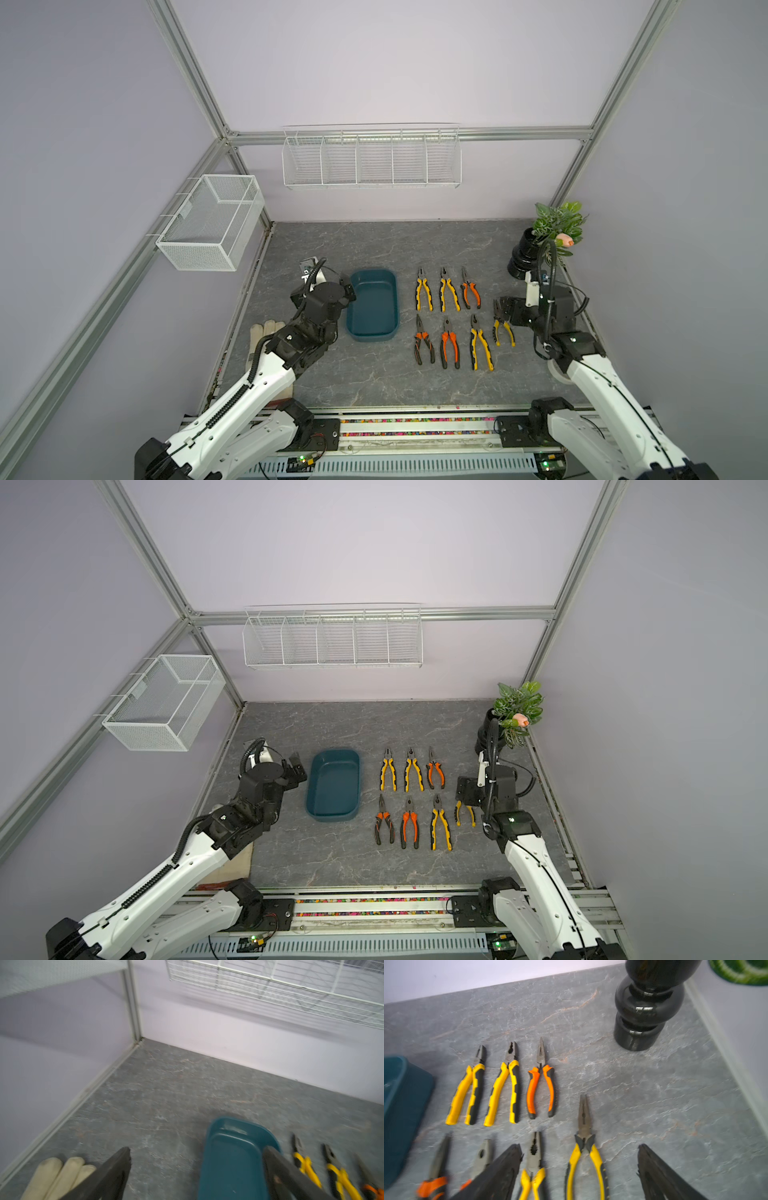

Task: Take the pliers out of the storage box
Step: Reset both arms

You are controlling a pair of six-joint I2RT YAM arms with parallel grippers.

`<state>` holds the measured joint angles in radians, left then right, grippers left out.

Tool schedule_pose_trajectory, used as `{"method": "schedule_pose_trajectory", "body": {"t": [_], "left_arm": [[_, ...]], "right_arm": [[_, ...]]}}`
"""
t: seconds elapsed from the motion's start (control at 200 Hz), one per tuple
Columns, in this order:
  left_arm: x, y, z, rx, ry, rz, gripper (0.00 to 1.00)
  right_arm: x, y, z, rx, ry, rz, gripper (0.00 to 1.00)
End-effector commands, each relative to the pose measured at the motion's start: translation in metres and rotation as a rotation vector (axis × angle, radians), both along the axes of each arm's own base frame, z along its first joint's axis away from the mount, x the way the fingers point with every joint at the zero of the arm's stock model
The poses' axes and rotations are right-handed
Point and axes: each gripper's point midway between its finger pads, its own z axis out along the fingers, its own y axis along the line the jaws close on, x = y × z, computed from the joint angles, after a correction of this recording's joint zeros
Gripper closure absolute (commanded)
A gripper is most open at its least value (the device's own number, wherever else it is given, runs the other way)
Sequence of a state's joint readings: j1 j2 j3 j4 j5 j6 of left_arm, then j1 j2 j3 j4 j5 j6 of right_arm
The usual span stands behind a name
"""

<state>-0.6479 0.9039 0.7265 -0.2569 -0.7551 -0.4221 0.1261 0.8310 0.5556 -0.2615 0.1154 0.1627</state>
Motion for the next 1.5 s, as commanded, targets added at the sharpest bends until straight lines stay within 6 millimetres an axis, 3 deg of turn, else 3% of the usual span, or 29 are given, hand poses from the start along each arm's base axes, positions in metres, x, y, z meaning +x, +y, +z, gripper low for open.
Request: {"method": "schedule_pose_trajectory", "body": {"t": [0.0,0.065,0.11,0.295,0.345,0.41,0.47,0.605,0.73,0.77,0.875,0.985,1.17,1.499], "left_arm": [[0.000,0.030,-0.002,0.132,-0.085,0.157,0.01],[0.009,0.018,-0.016,0.313,-0.077,0.030,0.01],[0.012,0.023,-0.022,0.346,-0.071,0.027,0.01],[0.018,0.070,-0.058,0.254,-0.086,0.132,0.01],[0.022,0.084,-0.072,0.227,-0.061,0.174,0.01],[0.028,0.093,-0.085,0.218,-0.052,0.198,0.01],[0.036,0.089,-0.094,0.195,-0.084,0.173,0.01],[0.058,0.076,-0.098,0.240,-0.073,0.106,0.01],[0.072,0.069,-0.102,0.320,-0.055,0.061,0.01],[0.074,0.071,-0.104,0.322,-0.068,0.066,0.01],[0.075,0.084,-0.113,0.297,-0.103,0.105,0.01],[0.081,0.086,-0.119,0.266,-0.055,0.068,0.01],[0.090,0.093,-0.133,0.218,-0.041,0.051,0.01],[0.102,0.097,-0.140,0.154,0.030,-0.007,0.01]], "right_arm": [[0.006,-0.008,0.011,-0.148,-0.195,0.041,0.11],[0.003,-0.011,0.003,-0.175,-0.286,0.041,0.11],[0.001,-0.011,0.001,-0.163,-0.353,0.036,0.11],[0.003,-0.025,-0.018,-0.223,-0.425,-0.032,0.11],[0.008,-0.019,-0.019,-0.220,-0.424,0.005,0.11],[0.017,-0.015,-0.019,-0.213,-0.433,0.024,0.11],[0.028,-0.012,-0.020,-0.220,-0.426,0.040,0.11],[0.056,-0.005,-0.025,-0.235,-0.425,0.075,0.11],[0.072,-0.023,-0.042,-0.196,-0.416,-0.005,0.11],[0.075,-0.026,-0.053,-0.188,-0.404,-0.018,0.11],[0.082,-0.028,-0.056,-0.187,-0.372,-0.024,0.11],[0.098,-0.025,-0.063,-0.183,-0.310,0.005,0.11],[0.100,-0.033,-0.067,-0.145,-0.255,-0.015,0.11],[0.101,-0.033,-0.065,-0.147,-0.266,-0.016,0.11]]}}
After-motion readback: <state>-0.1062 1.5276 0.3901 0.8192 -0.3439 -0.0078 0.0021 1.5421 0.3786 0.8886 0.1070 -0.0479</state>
